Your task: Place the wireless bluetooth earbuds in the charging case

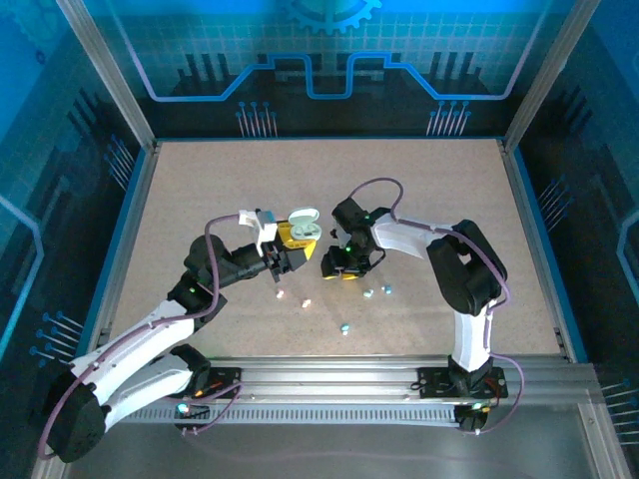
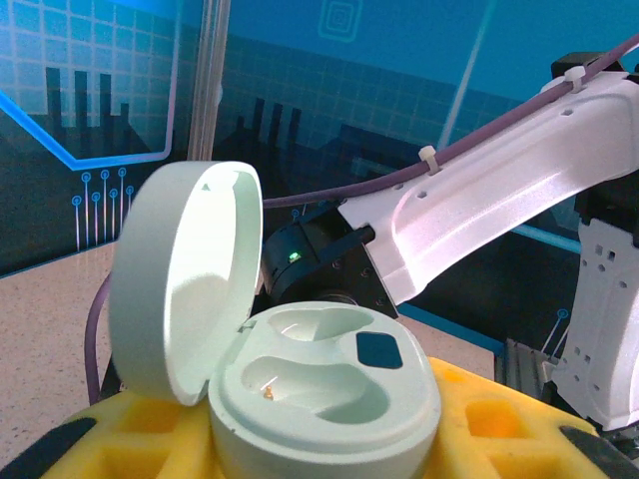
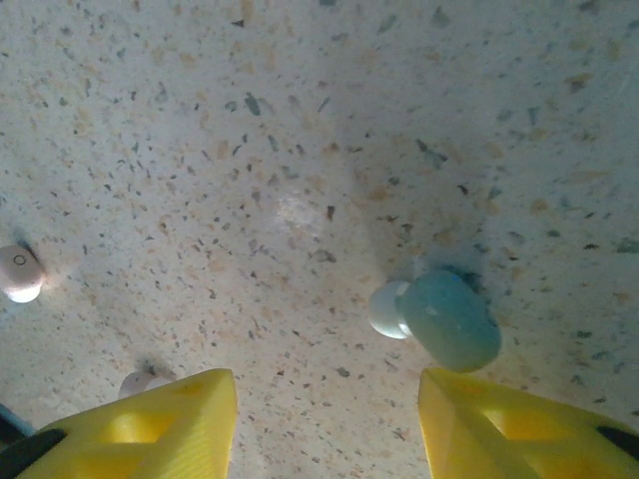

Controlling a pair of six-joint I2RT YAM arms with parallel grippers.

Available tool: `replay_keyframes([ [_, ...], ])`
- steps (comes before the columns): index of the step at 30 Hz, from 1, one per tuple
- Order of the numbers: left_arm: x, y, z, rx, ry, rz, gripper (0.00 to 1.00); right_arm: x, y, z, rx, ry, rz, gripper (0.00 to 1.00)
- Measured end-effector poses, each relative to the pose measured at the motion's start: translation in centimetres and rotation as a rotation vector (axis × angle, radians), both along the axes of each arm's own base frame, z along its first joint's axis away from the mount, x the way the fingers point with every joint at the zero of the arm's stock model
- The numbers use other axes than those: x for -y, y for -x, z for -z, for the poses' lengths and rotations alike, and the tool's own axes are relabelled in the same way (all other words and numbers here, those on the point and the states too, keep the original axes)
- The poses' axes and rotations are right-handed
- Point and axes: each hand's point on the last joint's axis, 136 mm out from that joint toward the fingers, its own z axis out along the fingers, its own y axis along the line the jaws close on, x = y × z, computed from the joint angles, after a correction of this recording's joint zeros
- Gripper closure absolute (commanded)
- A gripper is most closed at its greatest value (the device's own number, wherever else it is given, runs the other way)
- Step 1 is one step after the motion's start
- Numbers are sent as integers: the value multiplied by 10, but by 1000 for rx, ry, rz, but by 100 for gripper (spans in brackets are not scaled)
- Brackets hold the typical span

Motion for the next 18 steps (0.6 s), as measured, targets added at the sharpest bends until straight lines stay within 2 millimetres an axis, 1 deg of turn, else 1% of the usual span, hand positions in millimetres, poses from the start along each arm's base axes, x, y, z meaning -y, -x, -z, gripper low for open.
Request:
replay_keyframes([
  [7,0,0,0,2,-1,-1,63,4,-6,4,19,37,8,47],
  [18,0,0,0,2,-2,0,62,0,-26,2,68,67,8,50],
])
